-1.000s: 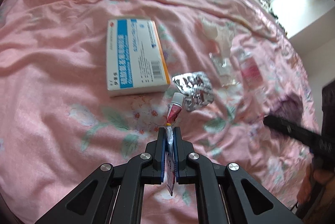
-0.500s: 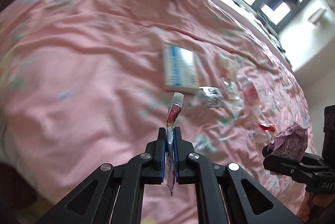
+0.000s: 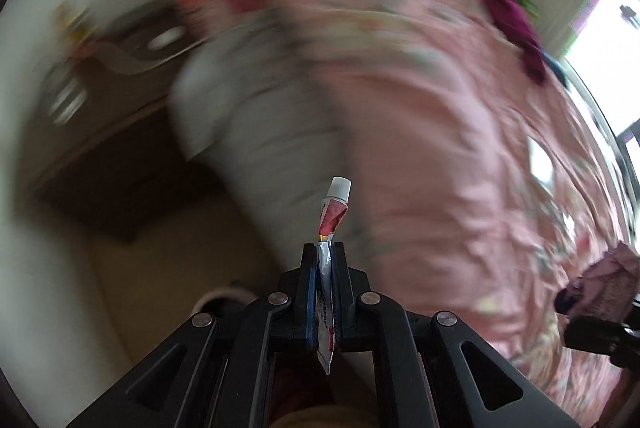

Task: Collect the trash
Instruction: 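Carry the ointment tube and paper ball in both tools over the bin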

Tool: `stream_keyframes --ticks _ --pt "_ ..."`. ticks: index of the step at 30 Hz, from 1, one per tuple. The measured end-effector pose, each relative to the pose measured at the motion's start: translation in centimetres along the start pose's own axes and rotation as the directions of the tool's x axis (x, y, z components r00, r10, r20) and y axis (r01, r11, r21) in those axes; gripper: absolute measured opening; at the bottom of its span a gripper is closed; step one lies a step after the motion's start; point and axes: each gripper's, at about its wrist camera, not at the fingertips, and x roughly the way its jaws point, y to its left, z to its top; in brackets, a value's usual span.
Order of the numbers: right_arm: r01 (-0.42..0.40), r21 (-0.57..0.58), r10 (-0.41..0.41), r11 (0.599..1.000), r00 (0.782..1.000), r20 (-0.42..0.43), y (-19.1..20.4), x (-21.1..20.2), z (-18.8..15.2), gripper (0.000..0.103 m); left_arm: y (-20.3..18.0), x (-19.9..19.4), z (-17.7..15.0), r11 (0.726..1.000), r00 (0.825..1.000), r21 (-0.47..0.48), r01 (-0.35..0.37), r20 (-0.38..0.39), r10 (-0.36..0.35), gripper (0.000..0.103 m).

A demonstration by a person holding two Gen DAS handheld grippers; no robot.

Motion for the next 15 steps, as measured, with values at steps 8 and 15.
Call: stream_keyframes --ticks 8,15 --pt "-0.086 -0.204 0.047 0.975 0.981 -0.188 8.3 8.0 0.5 0.042 10.8 2.7 -6.5 0.965 0.983 -0.222 -0.139 -0.148 0.108 0.007" --pt "-0.13 -0.282 0.045 0.951 0.956 -0.288 10.6 11.6 -0.1 0.042 13.7 10.2 -11.5 0.931 0.94 -0.311 -0.193 -0.331 0.084 0.007"
